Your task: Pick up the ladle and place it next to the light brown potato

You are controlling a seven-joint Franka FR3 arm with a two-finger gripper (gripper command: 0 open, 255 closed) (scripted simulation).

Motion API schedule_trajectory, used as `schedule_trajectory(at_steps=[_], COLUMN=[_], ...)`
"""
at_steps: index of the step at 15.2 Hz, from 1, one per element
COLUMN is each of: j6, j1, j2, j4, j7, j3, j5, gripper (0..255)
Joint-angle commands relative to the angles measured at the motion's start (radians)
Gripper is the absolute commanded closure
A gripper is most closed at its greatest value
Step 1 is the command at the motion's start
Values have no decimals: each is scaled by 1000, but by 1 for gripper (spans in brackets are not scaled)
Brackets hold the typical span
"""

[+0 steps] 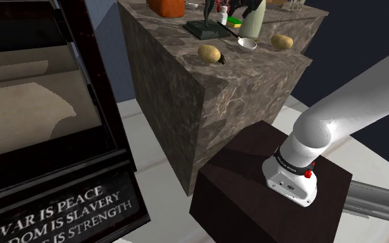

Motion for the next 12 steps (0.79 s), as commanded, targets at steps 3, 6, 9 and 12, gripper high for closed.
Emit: schedule_trajectory(at_steps=[3,6,9,12], j6=[17,17,17,8], j1=[1,0,0,0], j2=[14,15,12,18], j4=[-13,-13,-14,0], j7=[-2,-2,3,-2], j3=[-2,-1,3,-1], j5=[5,6,4,6], gripper=[0,0,255,255])
